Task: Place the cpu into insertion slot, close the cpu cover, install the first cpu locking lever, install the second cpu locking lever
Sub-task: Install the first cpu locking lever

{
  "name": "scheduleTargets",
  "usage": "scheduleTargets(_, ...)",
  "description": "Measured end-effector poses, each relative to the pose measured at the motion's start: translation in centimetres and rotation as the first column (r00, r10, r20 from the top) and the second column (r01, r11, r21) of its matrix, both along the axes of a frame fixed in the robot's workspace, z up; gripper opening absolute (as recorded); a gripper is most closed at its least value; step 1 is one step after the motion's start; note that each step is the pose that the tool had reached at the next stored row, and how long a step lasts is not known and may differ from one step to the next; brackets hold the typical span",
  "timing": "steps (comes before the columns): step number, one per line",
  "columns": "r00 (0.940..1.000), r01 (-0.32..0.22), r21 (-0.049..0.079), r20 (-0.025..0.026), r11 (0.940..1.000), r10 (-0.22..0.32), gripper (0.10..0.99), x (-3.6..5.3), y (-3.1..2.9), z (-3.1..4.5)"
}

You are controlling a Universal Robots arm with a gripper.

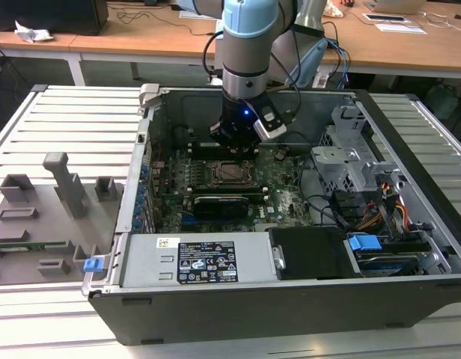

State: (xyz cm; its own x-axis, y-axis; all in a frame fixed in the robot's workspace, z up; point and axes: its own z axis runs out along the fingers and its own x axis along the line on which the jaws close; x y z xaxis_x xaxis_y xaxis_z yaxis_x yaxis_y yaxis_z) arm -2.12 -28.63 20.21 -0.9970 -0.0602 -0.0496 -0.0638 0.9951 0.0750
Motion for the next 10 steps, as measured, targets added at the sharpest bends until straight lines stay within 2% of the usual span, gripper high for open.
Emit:
scheduleTargets(4,1.0000,0.000,0.000,0.0002,1.0000,0.000,0.106,0.00,0.00,0.76)
scheduleTargets(10,1.0000,0.000,0.000,0.0001,1.0000,0.000,0.106,0.00,-0.44,0.77)
